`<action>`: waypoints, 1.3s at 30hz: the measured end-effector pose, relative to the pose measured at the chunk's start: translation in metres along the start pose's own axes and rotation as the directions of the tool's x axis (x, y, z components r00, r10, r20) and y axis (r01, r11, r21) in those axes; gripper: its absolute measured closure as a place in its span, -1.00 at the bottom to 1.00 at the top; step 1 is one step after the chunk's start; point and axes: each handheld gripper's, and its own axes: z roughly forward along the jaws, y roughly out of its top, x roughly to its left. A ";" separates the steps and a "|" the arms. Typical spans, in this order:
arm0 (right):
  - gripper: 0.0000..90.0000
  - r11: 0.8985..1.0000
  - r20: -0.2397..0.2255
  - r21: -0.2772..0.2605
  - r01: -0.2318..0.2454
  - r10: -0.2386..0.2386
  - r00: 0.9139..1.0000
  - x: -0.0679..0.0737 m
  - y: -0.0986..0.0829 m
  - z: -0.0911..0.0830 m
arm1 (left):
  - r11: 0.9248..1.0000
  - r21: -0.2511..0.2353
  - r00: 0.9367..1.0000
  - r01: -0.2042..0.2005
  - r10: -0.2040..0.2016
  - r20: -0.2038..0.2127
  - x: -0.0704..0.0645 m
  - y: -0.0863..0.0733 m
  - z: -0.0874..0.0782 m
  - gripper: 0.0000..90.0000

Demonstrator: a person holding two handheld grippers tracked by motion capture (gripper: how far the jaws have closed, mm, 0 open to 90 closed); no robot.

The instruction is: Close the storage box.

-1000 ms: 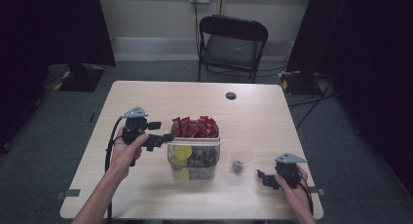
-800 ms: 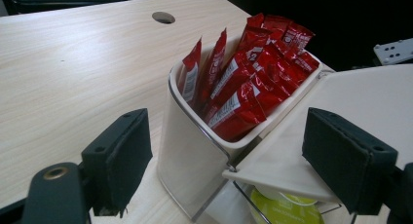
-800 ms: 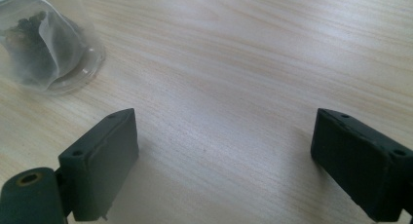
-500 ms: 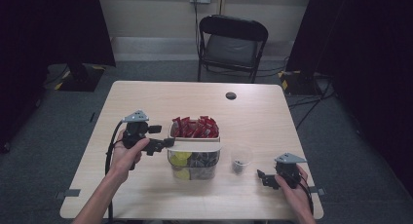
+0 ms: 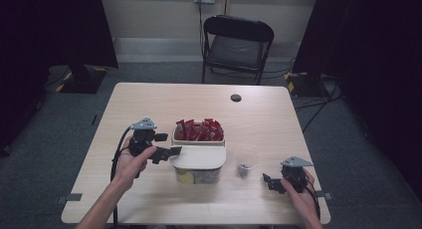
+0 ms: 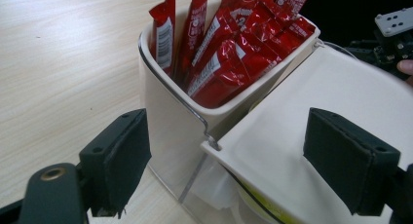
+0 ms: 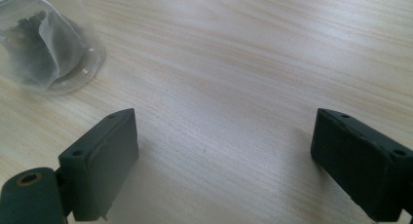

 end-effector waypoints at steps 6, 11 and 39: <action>-0.79 1.000 0.000 0.000 0.000 0.000 1.000 0.000 0.000 0.000 | 0.999 0.033 1.000 -0.018 0.018 -0.013 -0.002 -0.007 0.002 -0.63; -0.79 1.000 0.000 0.000 0.000 0.000 1.000 0.000 0.000 0.000 | 0.999 0.040 1.000 -0.012 0.012 -0.013 0.001 -0.012 0.006 -0.65; -0.79 1.000 0.000 0.000 0.000 0.000 1.000 0.000 0.000 0.000 | 0.999 0.008 0.983 0.053 -0.051 -0.176 0.043 -0.045 -0.044 -0.65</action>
